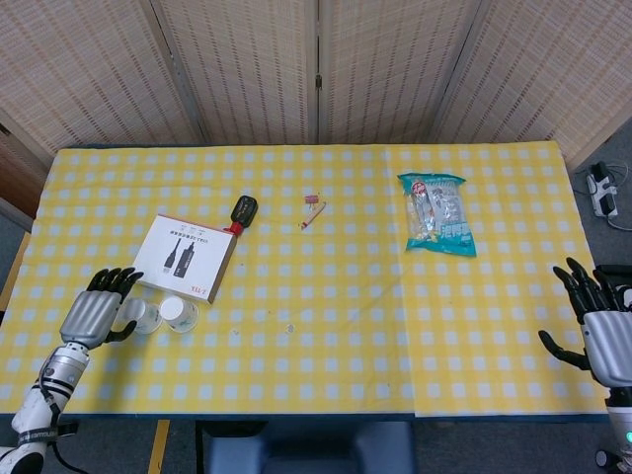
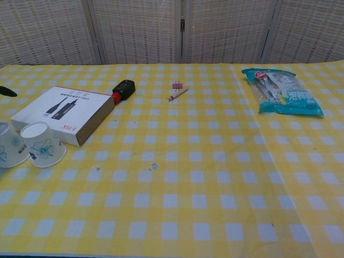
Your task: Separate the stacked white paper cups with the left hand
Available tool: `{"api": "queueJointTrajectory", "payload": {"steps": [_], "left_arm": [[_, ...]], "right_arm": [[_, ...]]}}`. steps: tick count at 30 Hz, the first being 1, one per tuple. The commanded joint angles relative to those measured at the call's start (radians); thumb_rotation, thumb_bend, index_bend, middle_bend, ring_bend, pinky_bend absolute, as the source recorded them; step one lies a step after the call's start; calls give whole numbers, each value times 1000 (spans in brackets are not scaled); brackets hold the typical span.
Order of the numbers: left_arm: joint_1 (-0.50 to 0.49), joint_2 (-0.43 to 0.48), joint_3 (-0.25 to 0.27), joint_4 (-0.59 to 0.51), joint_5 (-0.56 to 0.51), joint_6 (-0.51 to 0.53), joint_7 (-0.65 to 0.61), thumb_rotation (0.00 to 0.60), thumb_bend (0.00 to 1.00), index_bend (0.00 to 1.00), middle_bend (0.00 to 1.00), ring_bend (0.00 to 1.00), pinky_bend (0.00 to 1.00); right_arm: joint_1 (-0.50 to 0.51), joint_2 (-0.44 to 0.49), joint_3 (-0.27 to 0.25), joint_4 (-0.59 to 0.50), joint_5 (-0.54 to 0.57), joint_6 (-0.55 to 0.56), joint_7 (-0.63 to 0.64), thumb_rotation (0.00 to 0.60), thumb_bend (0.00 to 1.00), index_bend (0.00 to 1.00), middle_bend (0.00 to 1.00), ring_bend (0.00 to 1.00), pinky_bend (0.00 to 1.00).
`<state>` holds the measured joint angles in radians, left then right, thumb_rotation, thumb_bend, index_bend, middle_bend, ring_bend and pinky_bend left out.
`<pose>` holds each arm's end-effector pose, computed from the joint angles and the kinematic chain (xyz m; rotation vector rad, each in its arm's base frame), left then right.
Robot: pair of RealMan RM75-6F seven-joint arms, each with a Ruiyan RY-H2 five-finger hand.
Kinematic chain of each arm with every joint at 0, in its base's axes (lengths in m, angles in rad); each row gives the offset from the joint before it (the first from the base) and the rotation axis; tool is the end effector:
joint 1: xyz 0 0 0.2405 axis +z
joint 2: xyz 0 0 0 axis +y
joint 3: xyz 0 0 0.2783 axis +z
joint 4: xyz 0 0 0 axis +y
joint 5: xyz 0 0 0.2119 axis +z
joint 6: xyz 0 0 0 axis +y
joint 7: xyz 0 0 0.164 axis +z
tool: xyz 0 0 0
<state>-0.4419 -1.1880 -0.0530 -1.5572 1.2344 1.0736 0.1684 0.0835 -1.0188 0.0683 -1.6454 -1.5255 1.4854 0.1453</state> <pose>-0.3071 0.3125 0.1023 -1.6563 -0.9704 -0.6859 -0.3252 -0.2061 0.1991 1.3682 -0.9381 0.9950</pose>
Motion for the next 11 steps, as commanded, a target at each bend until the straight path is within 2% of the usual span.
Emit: {"api": "queueJointTrajectory", "payload": {"steps": [1, 8, 11], "left_arm": [[39, 7, -20, -20, 15, 84, -31, 600, 389, 134, 84, 0, 0], [128, -6, -18, -30, 75, 266, -42, 600, 394, 170, 84, 0, 0], [166, -17, -6, -30, 102, 329, -37, 600, 394, 175, 84, 0, 0]], "right_arm": [[4, -3, -1, 2, 6, -12, 0, 600, 303, 25, 29, 128, 25], [27, -22, -23, 4, -26, -58, 32, 600, 303, 25, 29, 129, 25], [31, -35, -22, 13, -27, -58, 7, 600, 303, 25, 29, 130, 25]]}}
